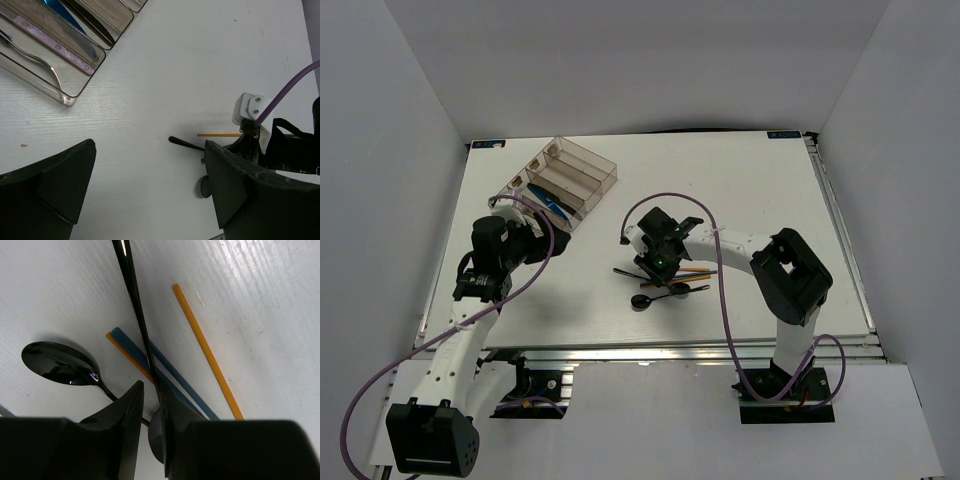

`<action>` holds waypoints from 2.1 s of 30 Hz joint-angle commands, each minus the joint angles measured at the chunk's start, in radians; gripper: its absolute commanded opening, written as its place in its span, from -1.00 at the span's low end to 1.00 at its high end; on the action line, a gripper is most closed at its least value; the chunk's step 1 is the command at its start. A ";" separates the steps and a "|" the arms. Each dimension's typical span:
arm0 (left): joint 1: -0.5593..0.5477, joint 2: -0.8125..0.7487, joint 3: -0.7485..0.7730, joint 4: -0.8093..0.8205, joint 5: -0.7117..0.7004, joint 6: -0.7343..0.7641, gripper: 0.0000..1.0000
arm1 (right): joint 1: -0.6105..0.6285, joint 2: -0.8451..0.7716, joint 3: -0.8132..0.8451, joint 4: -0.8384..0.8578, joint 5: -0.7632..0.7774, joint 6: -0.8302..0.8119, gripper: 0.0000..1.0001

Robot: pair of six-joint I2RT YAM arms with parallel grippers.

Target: Sort the eating utensils into containers

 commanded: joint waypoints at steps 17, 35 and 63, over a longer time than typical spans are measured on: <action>-0.001 -0.003 0.018 -0.007 0.017 0.010 0.96 | 0.008 -0.030 0.008 0.029 0.038 -0.013 -0.44; -0.001 0.000 0.015 -0.004 0.030 0.009 0.96 | 0.008 0.010 0.026 0.028 0.073 -0.030 -0.48; -0.002 0.008 0.018 -0.011 0.020 0.010 0.96 | 0.016 -0.030 0.008 0.066 0.050 -0.036 -1.00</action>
